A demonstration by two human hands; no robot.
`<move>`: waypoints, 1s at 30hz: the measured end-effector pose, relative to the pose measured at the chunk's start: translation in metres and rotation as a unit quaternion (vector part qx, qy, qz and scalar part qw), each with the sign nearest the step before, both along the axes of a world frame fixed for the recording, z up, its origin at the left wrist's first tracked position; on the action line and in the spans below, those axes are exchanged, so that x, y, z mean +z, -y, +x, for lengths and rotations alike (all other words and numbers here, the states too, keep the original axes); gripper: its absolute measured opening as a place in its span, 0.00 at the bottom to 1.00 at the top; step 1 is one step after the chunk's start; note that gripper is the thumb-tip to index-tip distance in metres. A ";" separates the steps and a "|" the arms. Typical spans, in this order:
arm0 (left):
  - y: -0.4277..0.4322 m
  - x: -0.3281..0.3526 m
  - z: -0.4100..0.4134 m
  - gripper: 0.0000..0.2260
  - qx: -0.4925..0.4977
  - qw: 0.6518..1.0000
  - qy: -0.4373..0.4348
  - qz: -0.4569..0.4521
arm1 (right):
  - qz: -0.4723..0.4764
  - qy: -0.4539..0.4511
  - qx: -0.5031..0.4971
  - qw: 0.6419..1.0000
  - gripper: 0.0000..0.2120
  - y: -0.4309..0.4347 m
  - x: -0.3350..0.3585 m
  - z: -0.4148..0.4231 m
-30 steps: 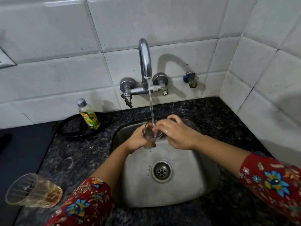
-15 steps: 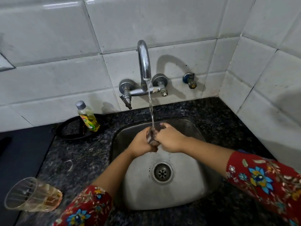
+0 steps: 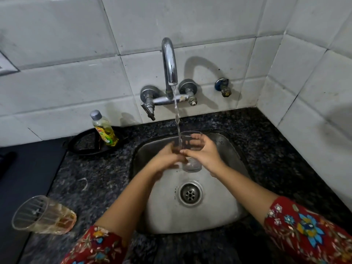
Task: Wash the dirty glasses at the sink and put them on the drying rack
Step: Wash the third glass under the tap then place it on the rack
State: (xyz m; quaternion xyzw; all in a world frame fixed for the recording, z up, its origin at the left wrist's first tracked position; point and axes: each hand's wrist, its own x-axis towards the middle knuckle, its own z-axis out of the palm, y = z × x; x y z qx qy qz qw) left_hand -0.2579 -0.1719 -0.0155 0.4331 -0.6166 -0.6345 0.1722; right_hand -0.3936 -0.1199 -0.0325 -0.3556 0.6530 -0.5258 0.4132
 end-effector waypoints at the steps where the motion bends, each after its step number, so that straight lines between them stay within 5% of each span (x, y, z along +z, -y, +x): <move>1: 0.014 0.002 0.001 0.42 0.066 0.998 0.013 -0.011 | 0.007 -0.020 0.005 1.000 0.30 -0.001 0.000 -0.005; 5: 0.052 0.031 -0.003 0.51 0.198 0.970 0.023 -0.138 | 0.006 -0.124 0.025 0.992 0.32 -0.009 0.006 -0.021; 9: 0.049 0.042 -0.019 0.46 0.225 0.958 0.033 -0.176 | 0.013 -0.237 0.064 0.969 0.34 -0.014 0.013 -0.029; 18: 0.051 0.023 0.012 0.44 0.120 0.916 0.168 -0.343 | 0.083 -0.398 0.180 0.895 0.34 -0.021 0.033 -0.019; 21: 0.027 0.009 0.018 0.33 0.155 0.935 0.138 -0.289 | 0.113 -0.472 0.237 0.841 0.34 -0.024 0.035 -0.017; 25: -0.018 -0.026 0.014 0.13 0.203 0.975 0.031 -0.089 | 0.147 -0.570 0.291 0.754 0.36 -0.027 0.037 -0.014; 30: -0.050 -0.049 0.010 0.11 0.206 0.977 0.032 -0.038 | 0.159 -0.648 0.349 0.658 0.37 -0.029 0.051 -0.010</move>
